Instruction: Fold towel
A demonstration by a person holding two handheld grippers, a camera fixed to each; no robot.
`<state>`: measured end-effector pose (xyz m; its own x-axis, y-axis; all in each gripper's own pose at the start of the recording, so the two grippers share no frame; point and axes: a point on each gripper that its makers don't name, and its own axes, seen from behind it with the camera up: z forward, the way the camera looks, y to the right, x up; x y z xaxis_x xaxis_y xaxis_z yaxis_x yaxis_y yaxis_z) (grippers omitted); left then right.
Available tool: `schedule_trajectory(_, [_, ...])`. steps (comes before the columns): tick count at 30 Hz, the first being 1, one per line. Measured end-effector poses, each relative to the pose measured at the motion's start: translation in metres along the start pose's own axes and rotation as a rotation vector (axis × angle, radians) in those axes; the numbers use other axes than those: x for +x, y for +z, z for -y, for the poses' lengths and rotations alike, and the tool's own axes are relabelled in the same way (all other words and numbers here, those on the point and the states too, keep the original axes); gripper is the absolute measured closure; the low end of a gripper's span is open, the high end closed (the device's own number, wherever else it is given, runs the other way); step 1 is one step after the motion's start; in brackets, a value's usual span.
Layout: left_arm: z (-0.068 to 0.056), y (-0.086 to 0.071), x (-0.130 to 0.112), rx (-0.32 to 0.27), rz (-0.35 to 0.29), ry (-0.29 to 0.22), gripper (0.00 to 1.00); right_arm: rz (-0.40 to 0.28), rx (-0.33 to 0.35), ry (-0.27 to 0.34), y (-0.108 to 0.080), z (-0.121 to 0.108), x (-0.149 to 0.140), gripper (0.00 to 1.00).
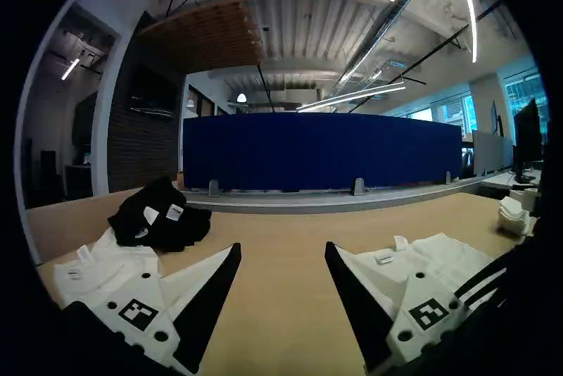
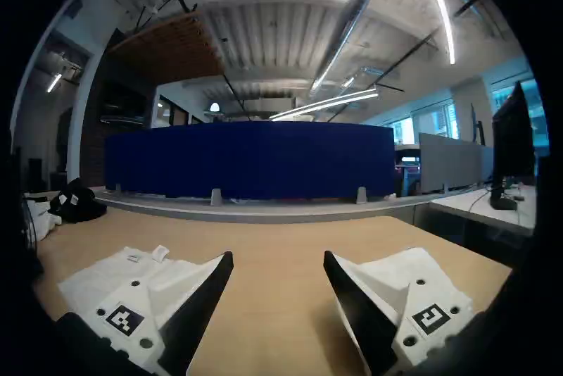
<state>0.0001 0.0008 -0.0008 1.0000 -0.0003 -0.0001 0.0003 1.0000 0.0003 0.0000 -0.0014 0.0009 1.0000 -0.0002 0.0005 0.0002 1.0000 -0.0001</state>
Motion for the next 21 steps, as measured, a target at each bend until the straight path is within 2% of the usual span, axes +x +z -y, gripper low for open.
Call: schedule_trajectory(21, [0.0019, -0.0005, 0.0014, 0.01, 0.001, 0.001, 0.12, -0.001, -0.005, 0.0, -0.0005, -0.0011, 0.0022, 0.0])
